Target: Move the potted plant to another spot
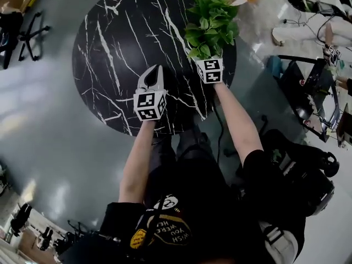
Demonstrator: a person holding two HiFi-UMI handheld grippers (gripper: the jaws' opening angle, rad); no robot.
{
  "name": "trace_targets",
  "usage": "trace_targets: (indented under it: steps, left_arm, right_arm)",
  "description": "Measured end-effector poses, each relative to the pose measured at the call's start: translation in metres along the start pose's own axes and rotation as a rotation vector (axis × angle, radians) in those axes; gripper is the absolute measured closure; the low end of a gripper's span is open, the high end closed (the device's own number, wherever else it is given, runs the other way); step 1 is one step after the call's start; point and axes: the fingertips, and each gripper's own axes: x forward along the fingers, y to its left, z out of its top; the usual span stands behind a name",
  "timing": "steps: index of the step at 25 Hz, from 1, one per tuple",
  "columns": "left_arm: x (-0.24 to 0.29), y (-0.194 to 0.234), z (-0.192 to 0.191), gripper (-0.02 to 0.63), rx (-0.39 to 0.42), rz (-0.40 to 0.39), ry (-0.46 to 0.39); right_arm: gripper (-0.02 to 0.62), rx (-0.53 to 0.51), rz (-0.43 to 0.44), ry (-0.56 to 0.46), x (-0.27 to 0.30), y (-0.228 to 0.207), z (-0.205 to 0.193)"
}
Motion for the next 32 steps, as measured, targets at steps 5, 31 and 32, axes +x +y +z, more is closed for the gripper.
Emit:
trace_targets:
  steps: [5, 31, 32]
  left_arm:
    - [0.013, -0.018, -0.003, 0.603, 0.018, -0.026, 0.026]
    - [-0.123, -0.159, 0.058, 0.601, 0.241, -0.354, -0.023]
    - [-0.132, -0.162, 0.063, 0.602, 0.254, -0.371, -0.035]
  right_arm:
    - [0.123, 0.032, -0.113, -0.006, -0.019, -0.066, -0.012]
    - [0.594, 0.308, -0.214, -0.136, -0.29, 0.089, 0.065]
    - [0.594, 0.324, -0.235, -0.152, -0.3, 0.095, 0.072]
